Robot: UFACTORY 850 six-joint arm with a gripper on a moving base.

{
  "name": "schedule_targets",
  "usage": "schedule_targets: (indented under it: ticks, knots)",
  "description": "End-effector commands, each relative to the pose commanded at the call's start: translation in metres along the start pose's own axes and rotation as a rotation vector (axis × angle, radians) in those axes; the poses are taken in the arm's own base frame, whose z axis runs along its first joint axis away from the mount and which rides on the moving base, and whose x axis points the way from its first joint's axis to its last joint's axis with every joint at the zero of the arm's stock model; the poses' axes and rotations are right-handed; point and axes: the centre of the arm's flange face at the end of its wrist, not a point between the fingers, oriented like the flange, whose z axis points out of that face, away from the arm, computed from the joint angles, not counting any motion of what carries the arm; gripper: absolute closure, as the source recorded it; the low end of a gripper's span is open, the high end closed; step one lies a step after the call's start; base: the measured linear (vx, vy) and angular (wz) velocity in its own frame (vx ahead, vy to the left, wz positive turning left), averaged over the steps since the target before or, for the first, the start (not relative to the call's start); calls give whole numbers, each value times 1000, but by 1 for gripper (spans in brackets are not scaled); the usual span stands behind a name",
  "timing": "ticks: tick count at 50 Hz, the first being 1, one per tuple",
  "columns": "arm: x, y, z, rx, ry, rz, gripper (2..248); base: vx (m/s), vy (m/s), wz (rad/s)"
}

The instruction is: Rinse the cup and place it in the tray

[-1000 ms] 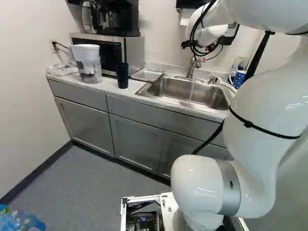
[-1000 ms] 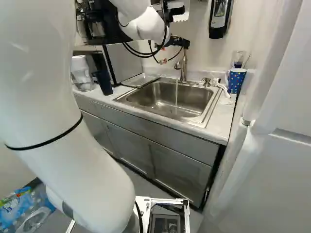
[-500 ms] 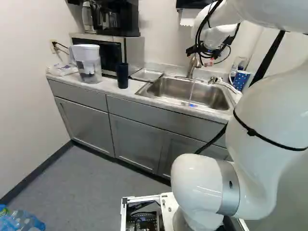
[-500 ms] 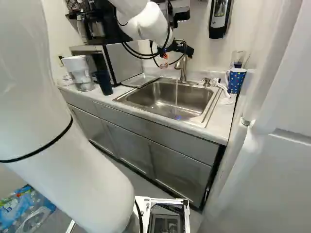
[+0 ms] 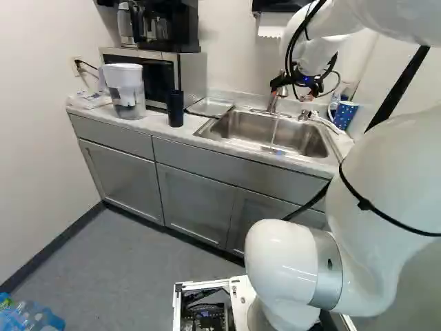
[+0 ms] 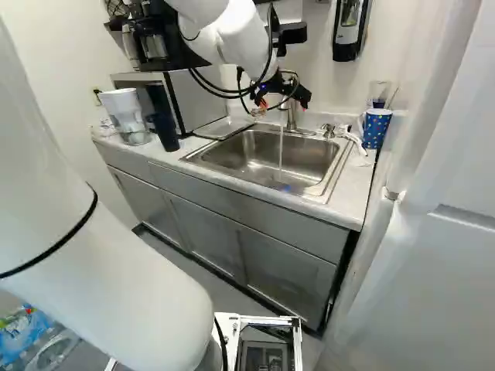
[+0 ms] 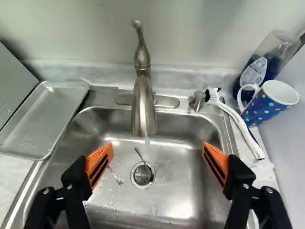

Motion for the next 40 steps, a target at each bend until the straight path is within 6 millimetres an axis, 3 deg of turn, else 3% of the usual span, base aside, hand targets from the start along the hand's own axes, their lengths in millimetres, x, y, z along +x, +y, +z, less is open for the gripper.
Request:
schedule_targets:
  ticks: [23,40]
  knots:
    - [-26,6,-16,-10,-136,9,3,0,0,0]
    - [-28,6,-17,-10,-143,10,3,0,0,0]
